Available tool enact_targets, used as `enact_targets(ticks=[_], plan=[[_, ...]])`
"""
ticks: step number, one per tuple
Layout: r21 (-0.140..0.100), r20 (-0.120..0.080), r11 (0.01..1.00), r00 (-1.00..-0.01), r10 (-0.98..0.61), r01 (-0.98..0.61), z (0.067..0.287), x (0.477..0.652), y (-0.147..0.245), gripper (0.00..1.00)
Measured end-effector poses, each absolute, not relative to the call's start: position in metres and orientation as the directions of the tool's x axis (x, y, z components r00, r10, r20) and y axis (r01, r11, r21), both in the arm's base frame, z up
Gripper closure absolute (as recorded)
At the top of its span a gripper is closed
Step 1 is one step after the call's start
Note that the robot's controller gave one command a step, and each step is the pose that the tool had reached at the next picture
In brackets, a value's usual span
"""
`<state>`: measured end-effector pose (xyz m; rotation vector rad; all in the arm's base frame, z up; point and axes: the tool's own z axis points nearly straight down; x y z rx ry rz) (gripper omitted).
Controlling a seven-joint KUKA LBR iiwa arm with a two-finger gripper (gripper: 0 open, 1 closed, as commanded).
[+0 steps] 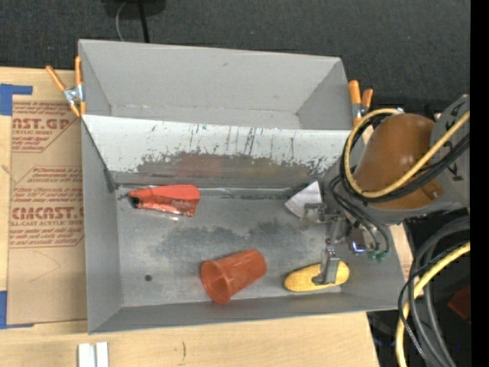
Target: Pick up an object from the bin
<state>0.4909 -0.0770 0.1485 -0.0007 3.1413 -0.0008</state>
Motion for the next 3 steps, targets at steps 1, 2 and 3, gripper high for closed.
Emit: enact_targets(ticks=[1,2,3], plan=[[-0.001,0.001,0.996,-0.996,-0.085,-0.085,0.091,0.49,-0.117,0.0],[0.001,0.004,0.993,-0.993,-0.121,-0.121,0.097,0.483,-0.125,0.0],[-0.001,0.0,0.991,-0.991,-0.133,-0.133,0.133,0.483,-0.125,0.0]])
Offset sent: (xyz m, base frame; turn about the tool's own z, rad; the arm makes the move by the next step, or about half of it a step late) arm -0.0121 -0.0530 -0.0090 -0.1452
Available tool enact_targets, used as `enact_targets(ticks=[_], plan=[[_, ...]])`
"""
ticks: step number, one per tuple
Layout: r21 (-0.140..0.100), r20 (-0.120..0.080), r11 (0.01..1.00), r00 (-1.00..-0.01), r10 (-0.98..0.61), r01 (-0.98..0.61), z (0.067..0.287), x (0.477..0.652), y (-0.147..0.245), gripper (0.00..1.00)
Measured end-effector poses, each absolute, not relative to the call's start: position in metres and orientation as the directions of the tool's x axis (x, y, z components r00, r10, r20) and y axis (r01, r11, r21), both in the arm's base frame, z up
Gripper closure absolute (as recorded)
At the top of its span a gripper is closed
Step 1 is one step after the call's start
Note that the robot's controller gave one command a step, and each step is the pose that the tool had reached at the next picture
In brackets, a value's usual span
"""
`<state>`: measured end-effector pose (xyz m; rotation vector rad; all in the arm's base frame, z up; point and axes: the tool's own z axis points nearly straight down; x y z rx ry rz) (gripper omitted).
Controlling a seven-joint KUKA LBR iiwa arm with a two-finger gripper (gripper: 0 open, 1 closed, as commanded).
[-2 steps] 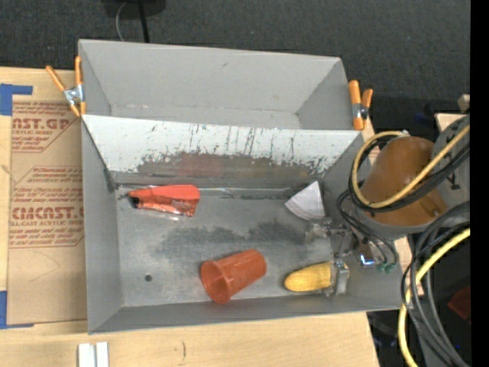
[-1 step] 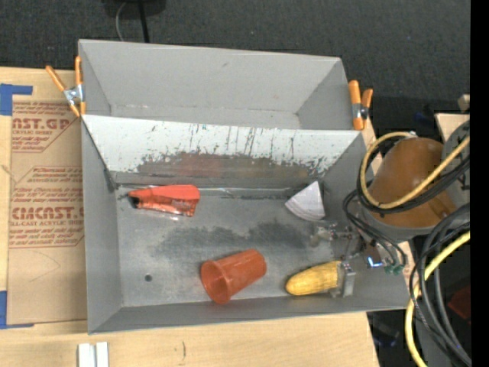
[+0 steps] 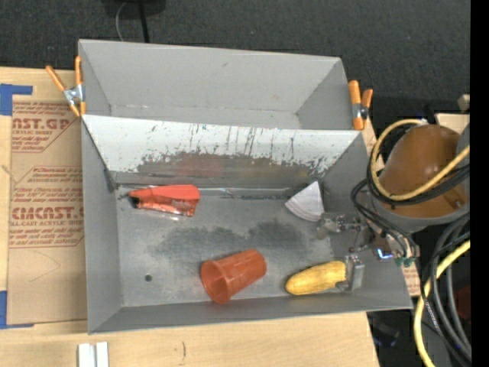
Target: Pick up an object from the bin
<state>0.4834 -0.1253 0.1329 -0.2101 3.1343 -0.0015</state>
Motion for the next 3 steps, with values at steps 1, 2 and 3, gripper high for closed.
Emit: enact_targets(ticks=[1,2,3], plan=[[0.001,-0.002,0.999,-0.999,-0.038,-0.038,0.0708,0.4823,-0.1284,0.0],[-0.001,-0.001,0.981,-0.981,-0.194,-0.194,0.0694,0.4822,-0.124,1.0],[-0.001,-0.001,0.981,-0.981,-0.194,-0.194,0.0694,0.4822,-0.124,1.0]])
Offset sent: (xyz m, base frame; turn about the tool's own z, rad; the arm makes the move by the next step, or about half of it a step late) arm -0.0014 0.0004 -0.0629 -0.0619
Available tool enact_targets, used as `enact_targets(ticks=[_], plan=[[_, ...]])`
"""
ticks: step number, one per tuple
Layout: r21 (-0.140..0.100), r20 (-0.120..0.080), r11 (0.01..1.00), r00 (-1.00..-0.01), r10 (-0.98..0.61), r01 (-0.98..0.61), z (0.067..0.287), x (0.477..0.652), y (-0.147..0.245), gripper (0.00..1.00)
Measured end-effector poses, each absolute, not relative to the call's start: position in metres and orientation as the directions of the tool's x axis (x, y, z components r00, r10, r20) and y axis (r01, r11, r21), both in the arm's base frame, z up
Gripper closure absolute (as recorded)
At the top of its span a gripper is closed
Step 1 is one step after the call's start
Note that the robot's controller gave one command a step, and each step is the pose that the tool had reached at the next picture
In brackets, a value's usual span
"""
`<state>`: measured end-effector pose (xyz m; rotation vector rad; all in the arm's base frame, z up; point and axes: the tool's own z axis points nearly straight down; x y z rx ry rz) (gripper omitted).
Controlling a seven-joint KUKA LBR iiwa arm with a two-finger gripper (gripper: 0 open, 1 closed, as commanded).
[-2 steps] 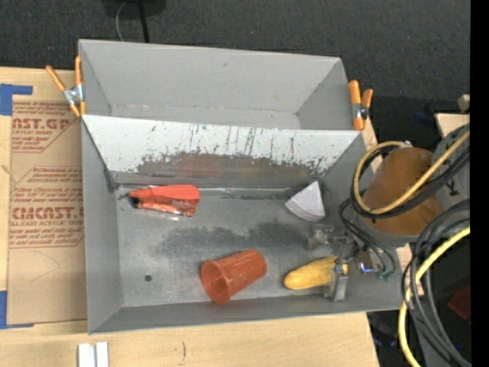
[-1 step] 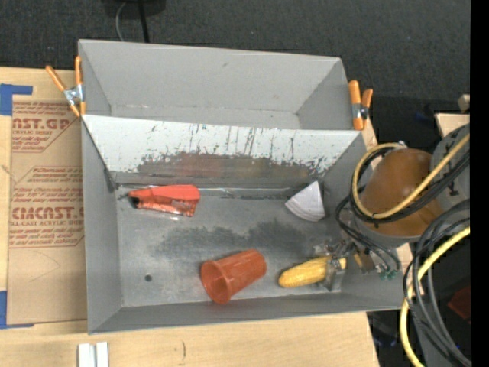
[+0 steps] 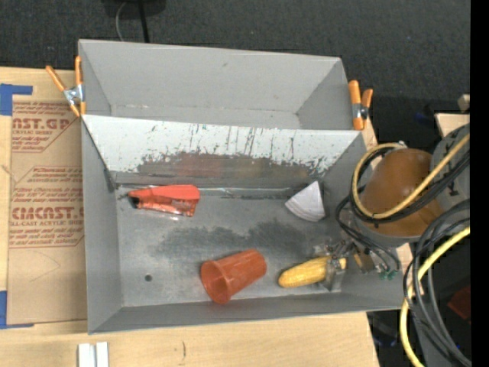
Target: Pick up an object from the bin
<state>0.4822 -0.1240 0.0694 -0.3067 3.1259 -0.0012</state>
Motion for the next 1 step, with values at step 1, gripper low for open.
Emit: enact_targets(ticks=[1], plan=[[0.001,0.004,0.981,-0.981,-0.194,-0.194,0.0739,0.4809,-0.1235,1.0]])
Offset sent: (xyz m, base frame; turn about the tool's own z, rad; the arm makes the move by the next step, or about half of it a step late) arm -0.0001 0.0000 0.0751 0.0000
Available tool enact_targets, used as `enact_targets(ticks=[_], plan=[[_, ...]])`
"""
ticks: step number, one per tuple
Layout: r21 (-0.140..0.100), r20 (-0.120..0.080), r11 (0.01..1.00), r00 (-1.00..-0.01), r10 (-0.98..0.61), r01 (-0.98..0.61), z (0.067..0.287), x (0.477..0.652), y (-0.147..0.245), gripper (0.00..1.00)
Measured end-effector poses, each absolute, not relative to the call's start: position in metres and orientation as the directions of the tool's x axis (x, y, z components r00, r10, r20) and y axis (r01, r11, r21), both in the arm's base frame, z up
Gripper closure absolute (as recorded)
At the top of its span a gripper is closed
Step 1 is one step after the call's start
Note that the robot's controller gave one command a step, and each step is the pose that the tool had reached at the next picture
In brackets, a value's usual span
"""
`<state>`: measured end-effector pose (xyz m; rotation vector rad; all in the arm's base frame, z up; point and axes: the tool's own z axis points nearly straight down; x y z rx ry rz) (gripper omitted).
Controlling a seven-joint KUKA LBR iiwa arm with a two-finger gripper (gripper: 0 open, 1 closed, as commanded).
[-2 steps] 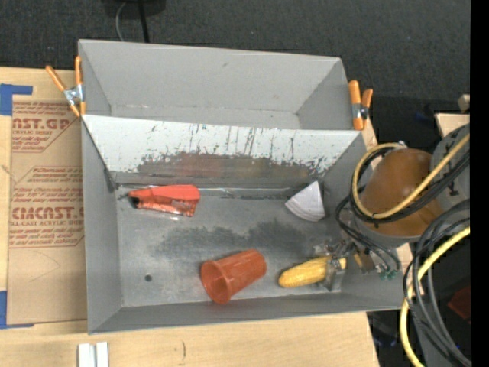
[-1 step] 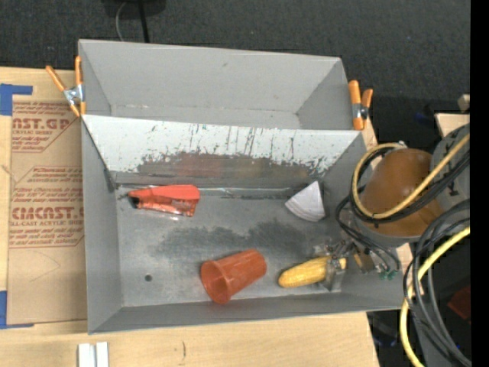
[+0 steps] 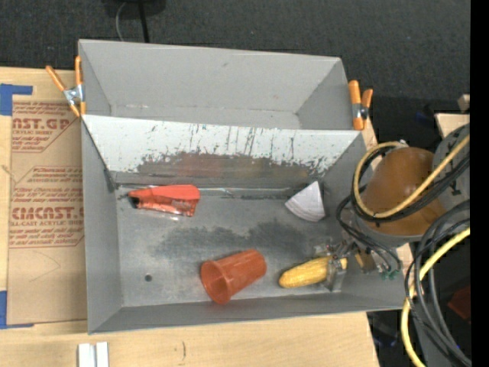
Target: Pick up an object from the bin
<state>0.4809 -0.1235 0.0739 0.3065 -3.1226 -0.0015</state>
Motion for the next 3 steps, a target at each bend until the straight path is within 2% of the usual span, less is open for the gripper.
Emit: enact_targets(ticks=[1,3], plan=[[0.004,0.009,0.981,-0.981,-0.195,-0.195,0.09,0.48,-0.123,1.0],[-0.001,-0.001,0.981,-0.981,-0.195,-0.195,0.121,0.482,-0.123,1.0]])
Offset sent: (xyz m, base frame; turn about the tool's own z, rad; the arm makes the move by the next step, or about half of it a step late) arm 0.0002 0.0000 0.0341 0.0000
